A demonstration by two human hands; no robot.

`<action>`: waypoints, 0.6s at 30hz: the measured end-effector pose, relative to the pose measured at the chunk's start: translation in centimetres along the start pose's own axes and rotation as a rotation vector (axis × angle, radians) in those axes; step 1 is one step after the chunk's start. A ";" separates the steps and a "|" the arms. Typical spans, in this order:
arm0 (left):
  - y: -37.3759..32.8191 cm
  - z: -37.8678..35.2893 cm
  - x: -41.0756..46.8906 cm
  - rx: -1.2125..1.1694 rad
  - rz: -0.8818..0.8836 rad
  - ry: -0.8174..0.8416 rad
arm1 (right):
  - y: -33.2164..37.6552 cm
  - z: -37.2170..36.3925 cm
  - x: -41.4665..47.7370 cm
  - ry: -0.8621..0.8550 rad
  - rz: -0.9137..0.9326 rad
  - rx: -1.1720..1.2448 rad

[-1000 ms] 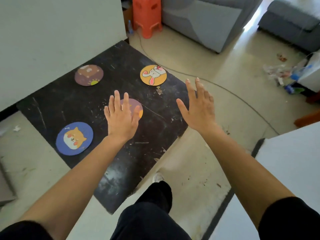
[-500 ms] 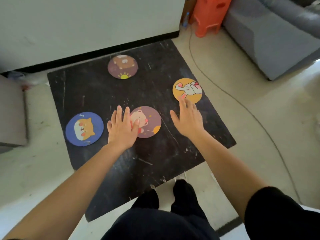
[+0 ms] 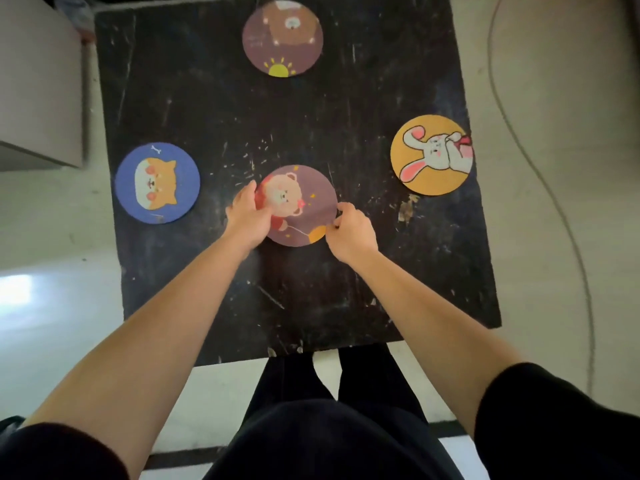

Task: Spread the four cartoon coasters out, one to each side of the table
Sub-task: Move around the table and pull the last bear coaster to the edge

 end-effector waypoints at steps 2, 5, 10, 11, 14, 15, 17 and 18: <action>0.3 -0.4 -0.2 -0.046 0.016 -0.008 | 0.1 -0.4 0.1 0.031 0.015 0.042; 1.3 -0.8 -1.2 -0.014 0.054 -0.051 | -0.2 -0.2 -0.1 0.068 -0.008 0.173; 4.4 -1.9 -3.4 0.018 0.153 -0.083 | -1.3 0.1 -1.4 0.033 -0.030 0.246; 5.1 -2.1 -3.9 0.018 0.159 -0.080 | -1.4 0.1 -1.8 0.021 -0.042 0.248; 6.8 -2.6 -5.5 0.025 0.155 -0.067 | -2.2 -0.1 -2.7 -0.038 -0.134 0.242; 7.2 -2.9 -6.1 0.030 0.148 -0.071 | -2.5 -0.2 -3.1 -0.055 -0.174 0.249; 7.7 -3.3 -7.1 0.035 0.120 -0.086 | -3.2 -0.5 -3.8 -0.071 -0.212 0.259; 7.9 -3.6 -7.5 0.038 0.112 -0.096 | -3.5 -0.7 -4.2 -0.072 -0.215 0.266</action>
Point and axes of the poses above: each hand's wrist, its own x-axis towards the middle knuckle, its own z-axis out of the back of the hand, y = z × x, the point moved 1 cm from there along x, towards the middle knuckle
